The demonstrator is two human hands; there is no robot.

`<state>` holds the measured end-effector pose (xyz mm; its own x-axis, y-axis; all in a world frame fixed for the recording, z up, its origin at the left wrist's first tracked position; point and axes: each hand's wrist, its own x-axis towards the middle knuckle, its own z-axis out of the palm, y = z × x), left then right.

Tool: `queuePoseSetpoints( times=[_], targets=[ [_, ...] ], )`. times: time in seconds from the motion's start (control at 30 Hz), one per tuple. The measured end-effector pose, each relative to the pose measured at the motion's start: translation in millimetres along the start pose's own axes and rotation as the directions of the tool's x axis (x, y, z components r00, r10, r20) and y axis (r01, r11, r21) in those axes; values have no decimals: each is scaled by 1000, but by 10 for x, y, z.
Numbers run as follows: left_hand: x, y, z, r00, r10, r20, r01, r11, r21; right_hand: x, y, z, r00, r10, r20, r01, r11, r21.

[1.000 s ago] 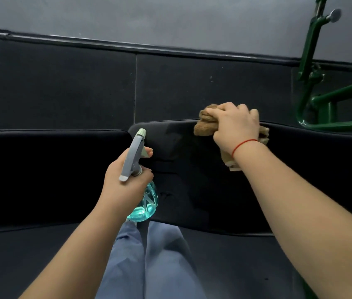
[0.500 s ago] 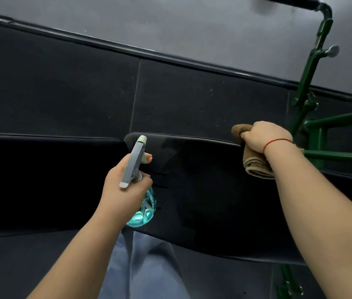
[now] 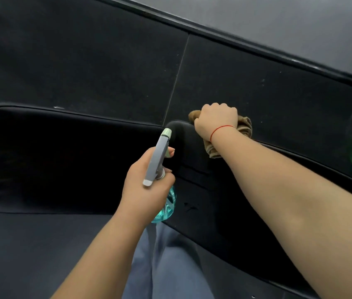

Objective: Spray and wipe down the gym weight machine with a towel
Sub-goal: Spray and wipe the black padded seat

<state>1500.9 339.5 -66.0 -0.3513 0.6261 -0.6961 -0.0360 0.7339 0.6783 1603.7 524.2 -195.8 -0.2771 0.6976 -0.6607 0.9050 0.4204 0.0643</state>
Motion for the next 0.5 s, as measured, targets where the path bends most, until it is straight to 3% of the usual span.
queuePoseSetpoints(
  times=[0.2,0.27,0.37,0.43,0.5],
  targets=[
    [49,-31,-96,999,8,-39,-8,1000,16,254,-374,147,961,-259,-94,246,960,-131],
    [62,-55,-119,999,3,-53,-3,1000,-1,276,-383,189,899,-409,-155,378,905,-193],
    [66,-58,-117,999,-10,-51,9,1000,-14,260,-362,278,740,-639,-211,579,764,-284],
    [54,-38,-89,999,-6,-41,6,1000,-4,226,-350,288,707,-674,-216,613,735,-288],
    [27,1,-58,999,6,-36,-6,1000,3,159,-333,250,725,-657,-208,598,750,-282]
  ],
)
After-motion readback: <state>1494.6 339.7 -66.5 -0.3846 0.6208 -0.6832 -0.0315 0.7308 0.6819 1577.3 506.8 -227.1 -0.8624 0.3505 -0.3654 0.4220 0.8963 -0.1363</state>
